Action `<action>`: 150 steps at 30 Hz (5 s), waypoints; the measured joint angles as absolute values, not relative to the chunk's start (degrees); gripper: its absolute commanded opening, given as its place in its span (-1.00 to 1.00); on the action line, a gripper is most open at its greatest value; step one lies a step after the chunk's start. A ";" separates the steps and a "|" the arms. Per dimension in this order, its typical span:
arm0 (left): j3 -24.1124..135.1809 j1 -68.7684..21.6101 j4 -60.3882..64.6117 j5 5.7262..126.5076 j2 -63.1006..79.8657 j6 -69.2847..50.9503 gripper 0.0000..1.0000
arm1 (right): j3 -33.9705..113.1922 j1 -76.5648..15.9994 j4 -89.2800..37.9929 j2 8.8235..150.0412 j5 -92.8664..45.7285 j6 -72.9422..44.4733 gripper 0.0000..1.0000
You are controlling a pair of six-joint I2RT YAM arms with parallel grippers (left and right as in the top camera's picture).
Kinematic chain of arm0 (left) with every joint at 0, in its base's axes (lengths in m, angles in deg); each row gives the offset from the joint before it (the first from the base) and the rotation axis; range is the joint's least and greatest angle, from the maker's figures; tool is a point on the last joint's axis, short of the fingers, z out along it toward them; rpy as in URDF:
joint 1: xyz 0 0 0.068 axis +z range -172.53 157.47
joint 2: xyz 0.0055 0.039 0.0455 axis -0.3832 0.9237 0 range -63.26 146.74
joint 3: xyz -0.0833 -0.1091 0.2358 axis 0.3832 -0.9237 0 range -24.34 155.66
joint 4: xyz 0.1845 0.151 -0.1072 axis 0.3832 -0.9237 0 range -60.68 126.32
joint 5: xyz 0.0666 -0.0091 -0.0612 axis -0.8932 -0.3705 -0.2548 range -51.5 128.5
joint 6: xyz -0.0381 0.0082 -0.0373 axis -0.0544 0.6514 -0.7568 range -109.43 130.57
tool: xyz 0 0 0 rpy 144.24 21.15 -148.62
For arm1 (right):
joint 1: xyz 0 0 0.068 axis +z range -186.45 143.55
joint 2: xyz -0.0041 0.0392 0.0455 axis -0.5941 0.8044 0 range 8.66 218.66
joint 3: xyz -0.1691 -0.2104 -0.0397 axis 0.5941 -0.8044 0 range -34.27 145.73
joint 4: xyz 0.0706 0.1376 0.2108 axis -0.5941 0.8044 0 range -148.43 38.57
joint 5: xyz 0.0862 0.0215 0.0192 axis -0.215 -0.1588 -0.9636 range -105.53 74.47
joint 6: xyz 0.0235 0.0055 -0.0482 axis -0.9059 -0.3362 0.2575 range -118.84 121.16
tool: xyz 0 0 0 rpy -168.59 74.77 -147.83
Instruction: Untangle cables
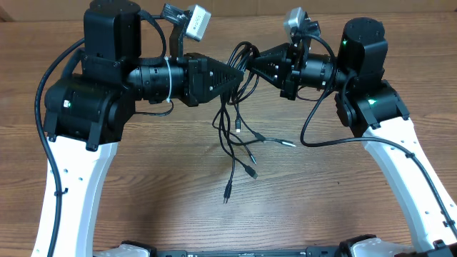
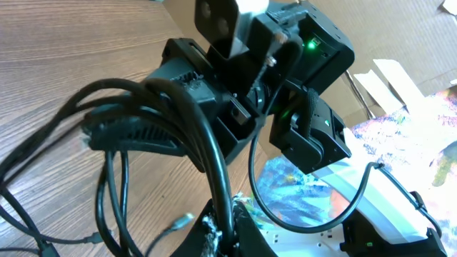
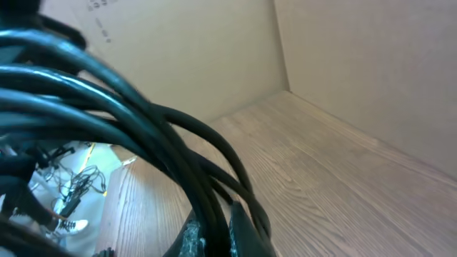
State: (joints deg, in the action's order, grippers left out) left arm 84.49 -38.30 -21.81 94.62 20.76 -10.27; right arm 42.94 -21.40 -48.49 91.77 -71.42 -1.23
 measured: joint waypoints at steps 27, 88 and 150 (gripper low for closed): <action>84.49 -38.28 -26.29 88.83 20.76 -9.86 -0.39 | 42.94 -22.91 -45.96 91.79 -64.19 -9.64 -0.92; 72.45 -34.41 -28.72 50.31 20.76 0.31 -0.32 | 42.55 -11.43 -50.57 104.84 -51.60 -9.21 -0.93; 62.22 -34.15 -24.39 74.97 20.81 19.80 -0.16 | 42.62 -12.09 -27.69 104.84 -45.28 -7.70 1.00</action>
